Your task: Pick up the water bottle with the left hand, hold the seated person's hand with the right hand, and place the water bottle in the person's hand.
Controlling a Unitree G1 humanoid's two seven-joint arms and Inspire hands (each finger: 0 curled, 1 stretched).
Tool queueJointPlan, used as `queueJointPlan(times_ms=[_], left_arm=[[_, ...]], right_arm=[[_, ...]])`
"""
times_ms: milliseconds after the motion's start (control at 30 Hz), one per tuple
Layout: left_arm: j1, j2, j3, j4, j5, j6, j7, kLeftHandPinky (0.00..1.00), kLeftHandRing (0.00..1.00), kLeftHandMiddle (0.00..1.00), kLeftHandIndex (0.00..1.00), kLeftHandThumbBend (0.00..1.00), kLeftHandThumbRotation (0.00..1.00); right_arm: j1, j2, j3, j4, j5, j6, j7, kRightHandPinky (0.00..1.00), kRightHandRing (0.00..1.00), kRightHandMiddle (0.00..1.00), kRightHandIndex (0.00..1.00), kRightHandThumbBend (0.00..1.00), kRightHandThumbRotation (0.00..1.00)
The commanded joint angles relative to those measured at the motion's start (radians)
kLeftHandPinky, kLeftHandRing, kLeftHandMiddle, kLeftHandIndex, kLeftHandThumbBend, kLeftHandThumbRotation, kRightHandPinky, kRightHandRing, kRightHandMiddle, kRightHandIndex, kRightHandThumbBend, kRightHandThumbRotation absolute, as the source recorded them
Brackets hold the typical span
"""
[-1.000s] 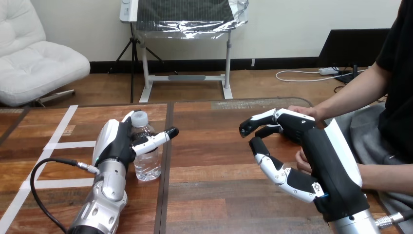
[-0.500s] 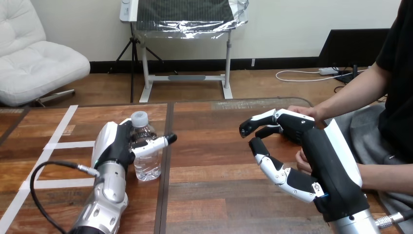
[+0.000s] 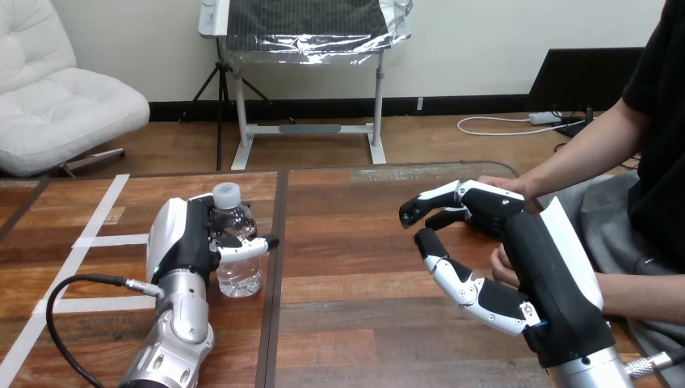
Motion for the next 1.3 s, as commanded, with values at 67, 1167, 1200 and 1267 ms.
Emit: queueJointPlan(times_ms=[67, 1167, 1200, 1267], left_arm=[[-0.043, 0.011, -0.003, 0.047, 0.012, -0.090, 0.026, 0.41, 0.43, 0.47, 0.50, 0.71, 0.00], [-0.044, 0.001, 0.014, 0.078, -0.005, -0.152, 0.053, 0.37, 0.41, 0.48, 0.50, 0.67, 0.00], [-0.042, 0.000, 0.015, 0.075, -0.008, -0.154, 0.051, 0.37, 0.41, 0.48, 0.50, 0.67, 0.00], [-0.040, -0.001, 0.018, 0.072, -0.010, -0.156, 0.049, 0.37, 0.41, 0.48, 0.50, 0.67, 0.00]], right_arm=[[-0.057, -0.012, -0.016, -0.024, 0.020, -0.004, 0.006, 0.60, 0.69, 0.64, 0.55, 0.32, 0.00], [-0.057, -0.006, -0.016, -0.024, 0.029, -0.003, 0.009, 0.59, 0.69, 0.62, 0.54, 0.32, 0.00], [-0.058, -0.006, -0.017, -0.024, 0.027, -0.003, 0.008, 0.59, 0.68, 0.62, 0.54, 0.32, 0.00], [-0.058, -0.007, -0.018, -0.023, 0.024, -0.004, 0.007, 0.59, 0.68, 0.62, 0.54, 0.32, 0.00]])
